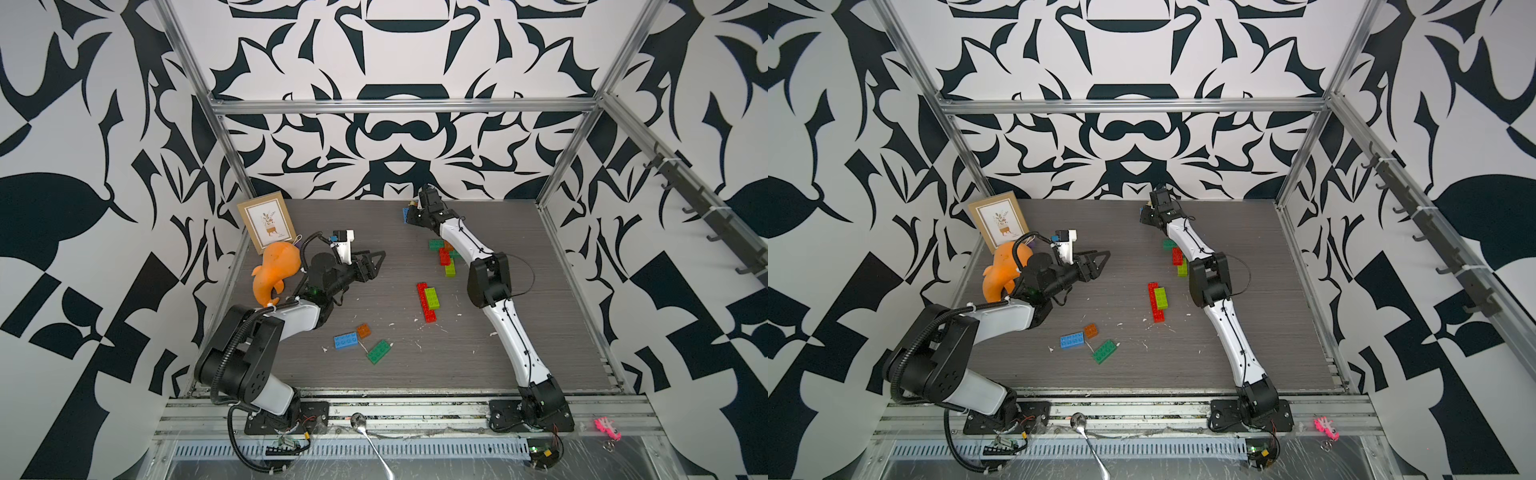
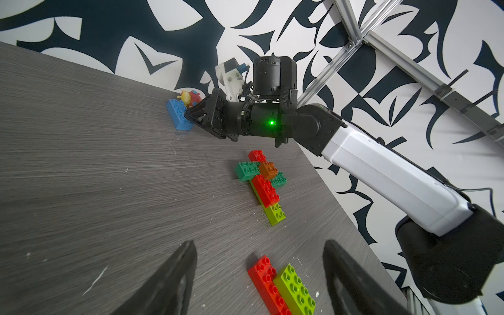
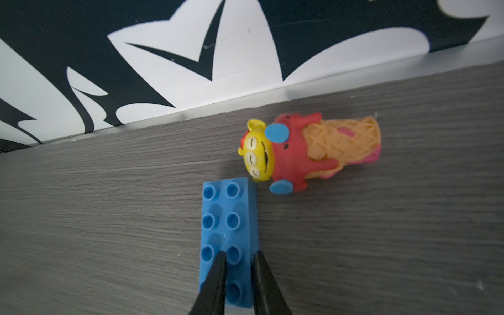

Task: Assemble a small pinwheel with lego
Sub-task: Move the lego brick at the center of the board.

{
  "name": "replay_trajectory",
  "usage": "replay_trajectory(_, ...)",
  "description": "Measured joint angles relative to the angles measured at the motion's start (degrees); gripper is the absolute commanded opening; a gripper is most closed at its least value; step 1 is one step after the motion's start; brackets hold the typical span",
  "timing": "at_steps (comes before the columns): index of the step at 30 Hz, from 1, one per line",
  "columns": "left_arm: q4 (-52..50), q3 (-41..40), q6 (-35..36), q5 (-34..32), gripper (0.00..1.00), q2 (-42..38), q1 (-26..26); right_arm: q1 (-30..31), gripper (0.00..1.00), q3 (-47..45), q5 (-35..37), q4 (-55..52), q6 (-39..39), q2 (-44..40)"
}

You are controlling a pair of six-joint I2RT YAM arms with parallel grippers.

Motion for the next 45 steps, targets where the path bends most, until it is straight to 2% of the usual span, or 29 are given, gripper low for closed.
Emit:
replay_trajectory(7, 0.98, -0.39, -0.39, 0.11, 0.77, 0.09, 0.00, 0.28, 0.14, 0.00, 1.01, -0.11, -1.18, -0.31)
replay_trajectory(21, 3.10, -2.12, -1.68, 0.31, 0.78, 1.14, 0.00, 3.41, 0.11, -11.39, -0.96, -4.33, -6.12, -8.70)
replay_trajectory(31, -0.61, -3.72, -1.57, -2.84, 0.79, -1.66, 0.00, 8.13, 0.10, -39.26, -1.90, -0.11, -1.42, -25.49)
replay_trajectory(39, -7.65, -5.46, -0.72, -6.25, 0.79, -4.63, -0.46, 16.06, 0.12, -65.85, -0.44, 10.71, 9.22, -40.68)
replay_trajectory(45, -14.73, -7.17, 0.96, -10.29, 0.80, -8.55, -3.08, 22.16, 0.17, -71.82, 0.04, 15.69, 13.99, -44.33)
